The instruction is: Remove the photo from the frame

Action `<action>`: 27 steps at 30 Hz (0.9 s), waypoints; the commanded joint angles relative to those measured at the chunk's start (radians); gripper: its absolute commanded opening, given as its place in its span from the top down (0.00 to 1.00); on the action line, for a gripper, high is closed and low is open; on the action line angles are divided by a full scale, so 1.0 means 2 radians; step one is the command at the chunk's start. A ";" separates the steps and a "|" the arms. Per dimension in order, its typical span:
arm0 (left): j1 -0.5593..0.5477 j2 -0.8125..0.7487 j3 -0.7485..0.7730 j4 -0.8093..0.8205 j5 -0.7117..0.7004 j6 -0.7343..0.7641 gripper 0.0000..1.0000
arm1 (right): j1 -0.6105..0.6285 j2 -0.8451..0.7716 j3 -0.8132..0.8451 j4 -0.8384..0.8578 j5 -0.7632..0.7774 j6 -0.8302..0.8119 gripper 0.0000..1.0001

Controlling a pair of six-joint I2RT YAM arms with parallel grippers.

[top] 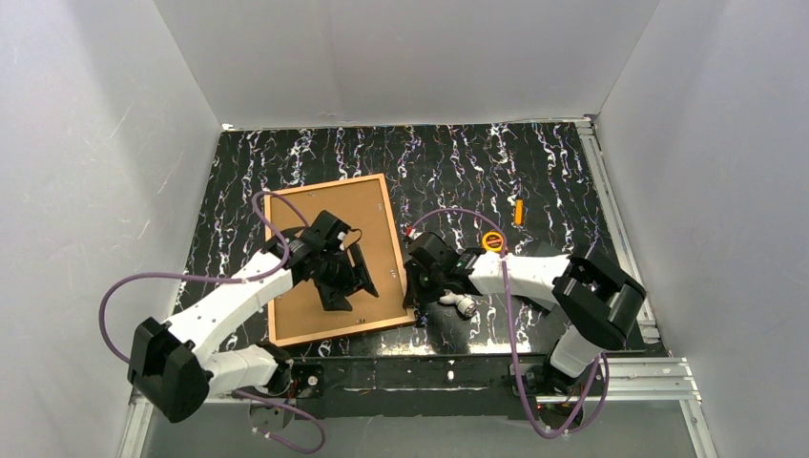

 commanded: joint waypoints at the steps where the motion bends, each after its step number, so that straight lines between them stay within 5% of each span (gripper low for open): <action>1: -0.001 0.046 0.051 -0.080 -0.035 0.015 0.35 | 0.013 -0.009 -0.005 0.023 0.012 -0.012 0.98; 18: 0.028 0.265 0.291 -0.128 0.006 0.071 0.29 | 0.045 -0.111 -0.019 0.019 0.064 -0.029 0.99; 27: 0.026 0.401 0.440 -0.283 -0.027 0.071 0.39 | 0.074 -0.103 -0.012 0.003 0.126 -0.032 0.99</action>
